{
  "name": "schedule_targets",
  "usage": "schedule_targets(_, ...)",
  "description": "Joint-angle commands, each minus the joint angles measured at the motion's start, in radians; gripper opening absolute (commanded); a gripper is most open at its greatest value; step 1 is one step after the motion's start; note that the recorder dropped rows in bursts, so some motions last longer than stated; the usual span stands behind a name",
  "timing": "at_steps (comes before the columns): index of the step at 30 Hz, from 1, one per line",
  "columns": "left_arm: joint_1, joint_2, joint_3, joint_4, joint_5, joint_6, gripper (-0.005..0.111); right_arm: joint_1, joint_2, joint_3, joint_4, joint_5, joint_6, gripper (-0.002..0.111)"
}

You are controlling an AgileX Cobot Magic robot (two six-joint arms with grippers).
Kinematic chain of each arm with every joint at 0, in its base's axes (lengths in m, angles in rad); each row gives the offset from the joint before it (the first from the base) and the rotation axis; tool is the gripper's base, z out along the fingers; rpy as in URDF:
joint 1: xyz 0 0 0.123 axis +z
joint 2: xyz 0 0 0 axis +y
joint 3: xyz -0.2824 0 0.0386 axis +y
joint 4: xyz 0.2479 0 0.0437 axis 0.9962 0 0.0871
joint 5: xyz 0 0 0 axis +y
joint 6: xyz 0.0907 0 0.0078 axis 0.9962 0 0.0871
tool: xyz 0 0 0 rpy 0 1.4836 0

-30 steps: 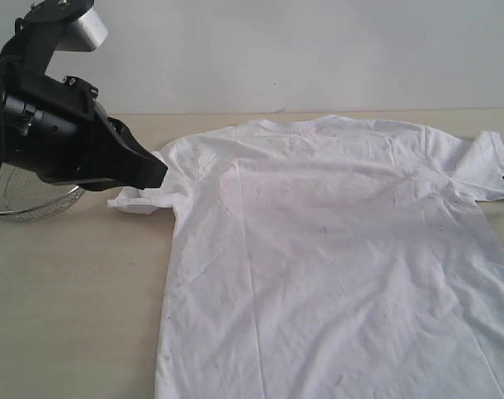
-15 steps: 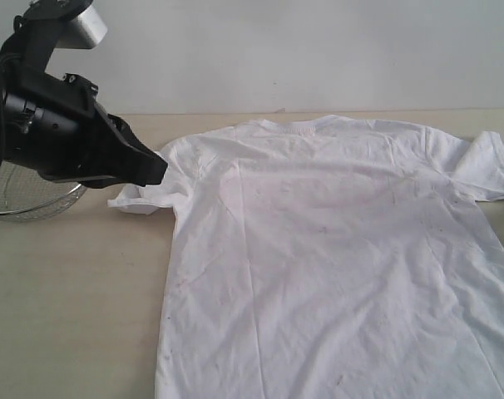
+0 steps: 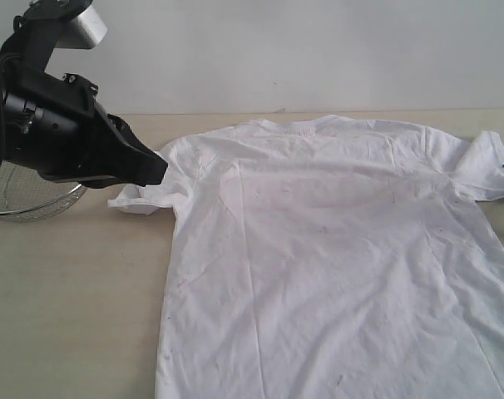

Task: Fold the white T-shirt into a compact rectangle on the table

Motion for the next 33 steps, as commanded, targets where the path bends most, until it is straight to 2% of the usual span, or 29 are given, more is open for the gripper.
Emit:
schedule_targets(1, 0.002, -0.006, 0.004, 0.003, 0.000, -0.004, 0.005, -0.002, 0.051, 0.011, -0.025, -0.061, -0.012, 0.043)
schedule_targets(4, 0.002, -0.006, 0.004, 0.003, 0.000, -0.004, 0.005, -0.002, 0.070, 0.009, -0.025, -0.055, -0.018, 0.025)
schedule_targets(6, 0.002, -0.006, 0.004, 0.003, 0.000, -0.004, 0.005, -0.002, 0.081, 0.002, -0.025, -0.041, -0.019, 0.017)
schedule_targets(13, 0.002, -0.006, 0.004, 0.003, 0.000, -0.004, 0.005, -0.002, 0.096, -0.035, -0.025, 0.001, -0.077, 0.016)
schedule_targets(17, 0.002, -0.006, 0.004, 0.003, 0.000, -0.004, 0.005, -0.002, 0.096, -0.060, -0.025, 0.062, -0.118, 0.000)
schedule_targets(33, 0.002, -0.006, 0.004, 0.003, 0.000, -0.004, 0.005, -0.002, 0.010, -0.098, -0.023, 0.196, -0.219, 0.000)
